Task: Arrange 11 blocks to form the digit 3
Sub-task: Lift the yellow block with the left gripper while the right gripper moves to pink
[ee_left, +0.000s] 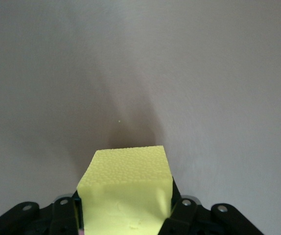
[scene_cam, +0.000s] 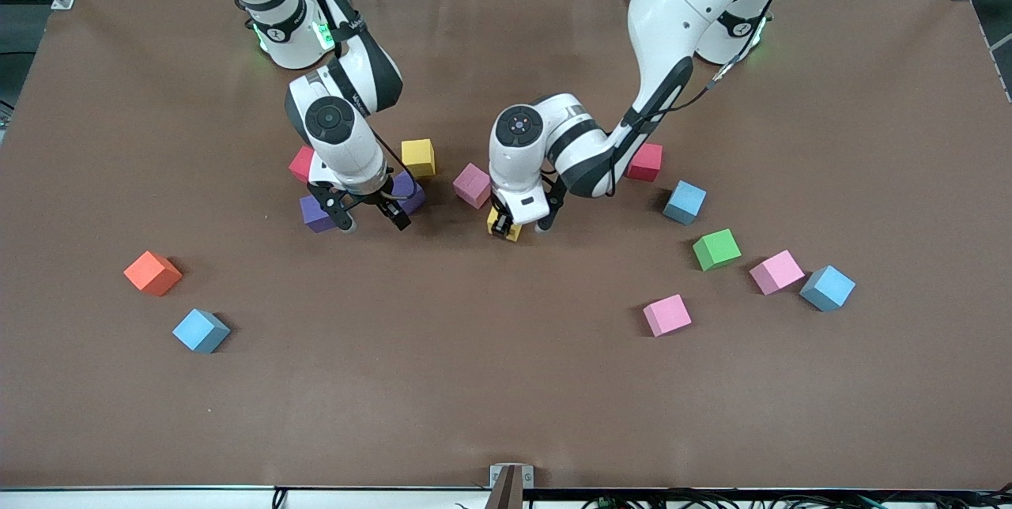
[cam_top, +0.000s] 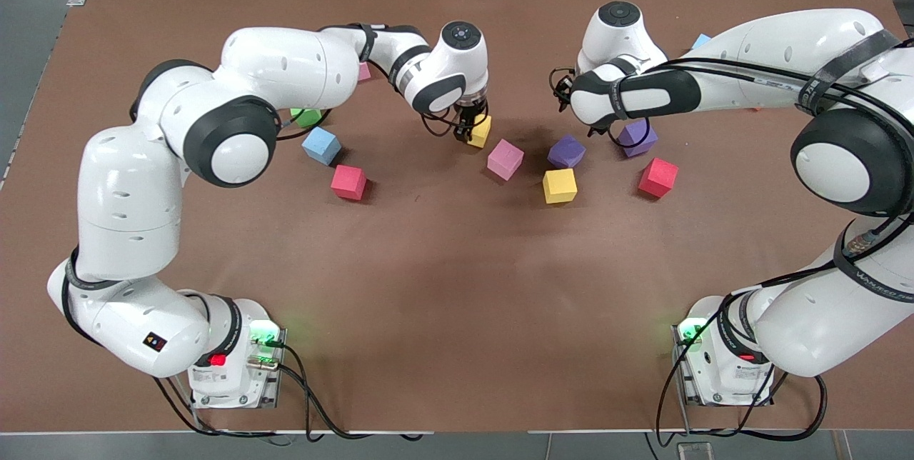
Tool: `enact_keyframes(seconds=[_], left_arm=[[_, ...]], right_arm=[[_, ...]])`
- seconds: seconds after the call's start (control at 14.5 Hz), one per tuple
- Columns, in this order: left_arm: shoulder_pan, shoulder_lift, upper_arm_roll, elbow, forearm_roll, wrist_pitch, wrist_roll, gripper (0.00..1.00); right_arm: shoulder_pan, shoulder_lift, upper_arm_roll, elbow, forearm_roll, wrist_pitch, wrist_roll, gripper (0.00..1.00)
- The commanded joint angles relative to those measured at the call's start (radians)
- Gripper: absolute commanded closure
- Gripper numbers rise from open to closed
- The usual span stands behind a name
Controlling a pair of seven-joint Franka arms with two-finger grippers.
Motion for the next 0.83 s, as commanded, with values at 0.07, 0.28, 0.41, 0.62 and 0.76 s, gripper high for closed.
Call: enact_keyframes(seconds=[0.07, 0.28, 0.41, 0.62, 0.76], left_arm=[[0.007, -0.170, -0.061, -0.146, 0.018, -0.141, 0.219, 0.71], [0.011, -0.270, -0.115, -0.301, 0.017, -0.136, 0.376, 0.72], [0.014, -0.292, -0.158, -0.361, 0.017, -0.127, 0.429, 0.72], [0.037, -0.339, -0.211, -0.465, 0.017, -0.033, 0.526, 0.70], [0.040, -0.343, -0.227, -0.514, 0.022, 0.047, 0.584, 0.67]], right_arm=[[0.045, -0.009, 0.000, 0.015, 0.001, -0.007, 0.031, 0.00], [0.044, -0.009, -0.002, 0.018, 0.001, -0.007, 0.014, 0.00], [0.028, -0.009, -0.003, 0.020, 0.001, -0.007, 0.012, 0.00], [-0.015, -0.010, -0.003, 0.018, 0.001, -0.025, 0.011, 0.00], [-0.030, -0.010, -0.003, 0.018, 0.001, -0.024, 0.007, 0.00]])
